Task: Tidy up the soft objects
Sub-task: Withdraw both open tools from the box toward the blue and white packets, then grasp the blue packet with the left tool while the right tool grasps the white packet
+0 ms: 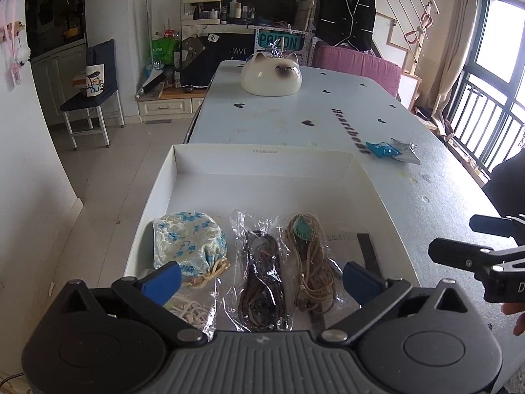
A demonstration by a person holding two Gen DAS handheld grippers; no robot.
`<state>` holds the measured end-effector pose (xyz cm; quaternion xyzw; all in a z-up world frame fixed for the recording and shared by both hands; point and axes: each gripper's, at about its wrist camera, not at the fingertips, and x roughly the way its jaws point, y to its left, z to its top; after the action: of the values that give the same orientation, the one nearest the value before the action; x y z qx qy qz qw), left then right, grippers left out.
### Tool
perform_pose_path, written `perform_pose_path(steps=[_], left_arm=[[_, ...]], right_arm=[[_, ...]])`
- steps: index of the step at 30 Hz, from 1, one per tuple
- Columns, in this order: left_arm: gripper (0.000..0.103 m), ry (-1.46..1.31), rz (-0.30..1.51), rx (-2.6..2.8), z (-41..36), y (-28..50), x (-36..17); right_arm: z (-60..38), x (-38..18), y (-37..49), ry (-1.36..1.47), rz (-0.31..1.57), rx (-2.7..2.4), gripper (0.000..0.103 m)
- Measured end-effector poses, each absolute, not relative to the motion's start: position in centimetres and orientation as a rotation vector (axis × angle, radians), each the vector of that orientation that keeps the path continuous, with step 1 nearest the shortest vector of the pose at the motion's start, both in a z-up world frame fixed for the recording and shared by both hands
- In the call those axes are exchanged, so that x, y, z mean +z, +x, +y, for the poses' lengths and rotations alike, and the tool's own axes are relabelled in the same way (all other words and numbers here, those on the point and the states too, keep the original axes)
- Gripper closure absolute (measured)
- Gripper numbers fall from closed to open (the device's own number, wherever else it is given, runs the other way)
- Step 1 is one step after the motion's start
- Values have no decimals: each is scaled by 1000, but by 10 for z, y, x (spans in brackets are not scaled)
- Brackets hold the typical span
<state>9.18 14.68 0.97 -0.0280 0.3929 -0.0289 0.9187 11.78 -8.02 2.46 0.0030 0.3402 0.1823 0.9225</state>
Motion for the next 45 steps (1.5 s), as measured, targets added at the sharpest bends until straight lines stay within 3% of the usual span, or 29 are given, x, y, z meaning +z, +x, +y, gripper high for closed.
perform_pose_path(steps=[23,45], left_arm=[[0,-50,733,-115,71,140,43],[1,-176,749,-207,-31,277,33]], right_arm=[[-173,33,152,31,645,262,0],[-272,20,282,155,628,131,2]])
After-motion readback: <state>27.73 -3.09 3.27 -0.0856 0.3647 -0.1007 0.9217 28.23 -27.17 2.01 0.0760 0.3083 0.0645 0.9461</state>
